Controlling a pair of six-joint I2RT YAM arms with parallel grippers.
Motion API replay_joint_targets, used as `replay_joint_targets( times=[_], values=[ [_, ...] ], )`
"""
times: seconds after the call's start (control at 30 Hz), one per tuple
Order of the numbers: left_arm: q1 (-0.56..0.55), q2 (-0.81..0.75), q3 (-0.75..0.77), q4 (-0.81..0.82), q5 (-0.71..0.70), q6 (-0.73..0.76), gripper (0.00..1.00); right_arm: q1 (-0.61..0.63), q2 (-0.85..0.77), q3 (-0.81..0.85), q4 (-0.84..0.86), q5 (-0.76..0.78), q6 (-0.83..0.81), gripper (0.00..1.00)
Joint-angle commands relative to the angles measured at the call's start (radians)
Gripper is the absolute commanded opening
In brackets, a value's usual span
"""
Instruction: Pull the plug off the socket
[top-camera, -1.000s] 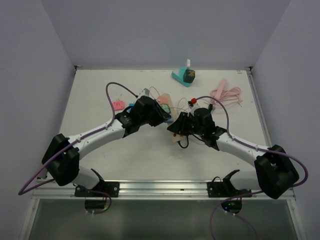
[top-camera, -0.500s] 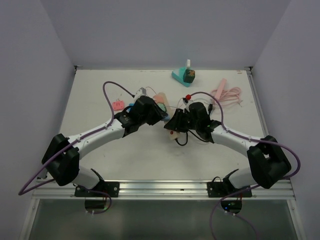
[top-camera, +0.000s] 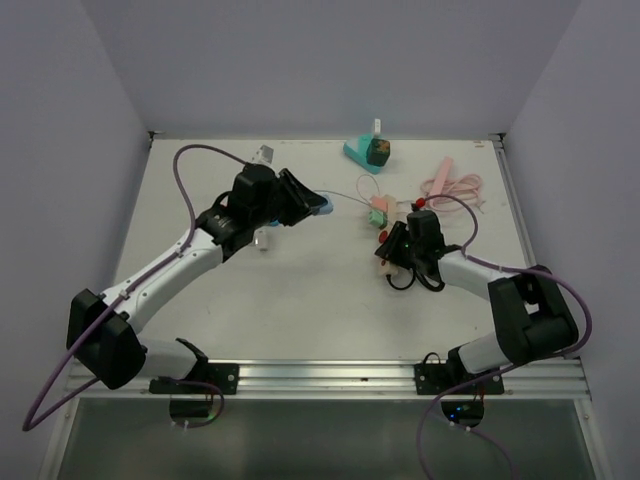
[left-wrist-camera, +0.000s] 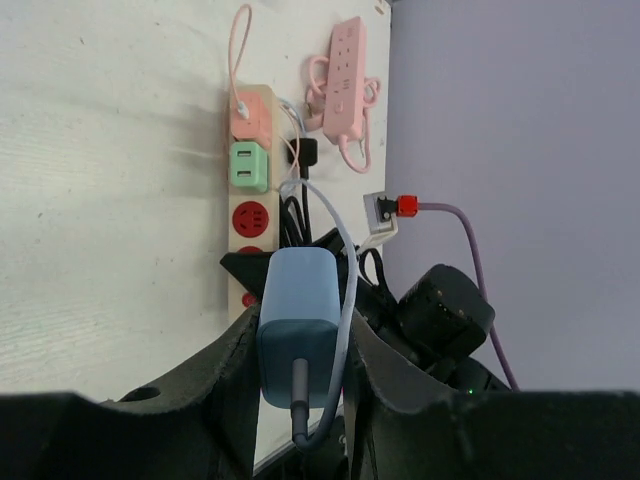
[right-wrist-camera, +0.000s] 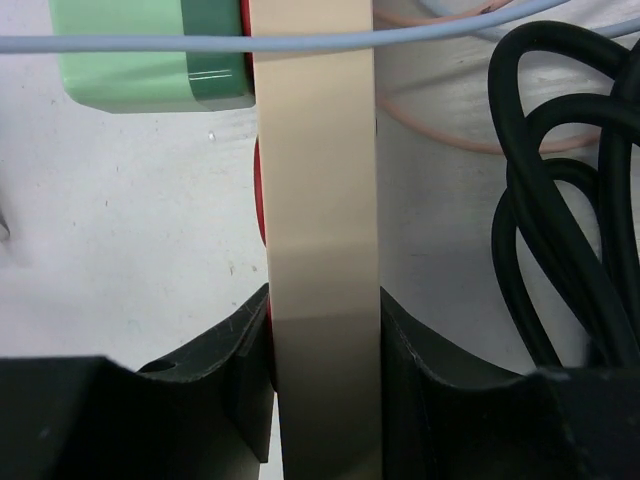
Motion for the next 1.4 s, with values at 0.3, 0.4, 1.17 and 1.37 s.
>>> replay_joint_targets(
  times=[0.3,0.4,1.17,1.37],
  values=[
    [0.007,0.163,0.24,-0.06,0.145,0.288,0.0,-0.003,-0.118,0.075,-0.139,-0.299,-0.221,0.0],
    [0.009,0.221,0.324,-0.106,0.122,0.357,0.0,-0.001,-0.179,0.068,-0.181,-0.399,-0.284,0.0],
    [0.271,0.325,-0.022,-0.106,0.045,0.416,0.0,-0.003,-0.515,0.031,-0.21,-0.541,-0.299,0.0],
    [0.296,0.24,-0.151,-0.111,-0.033,0.416,0.02,-0.004,-0.509,0.045,-0.227,-0.36,-0.276,0.0]
  ],
)
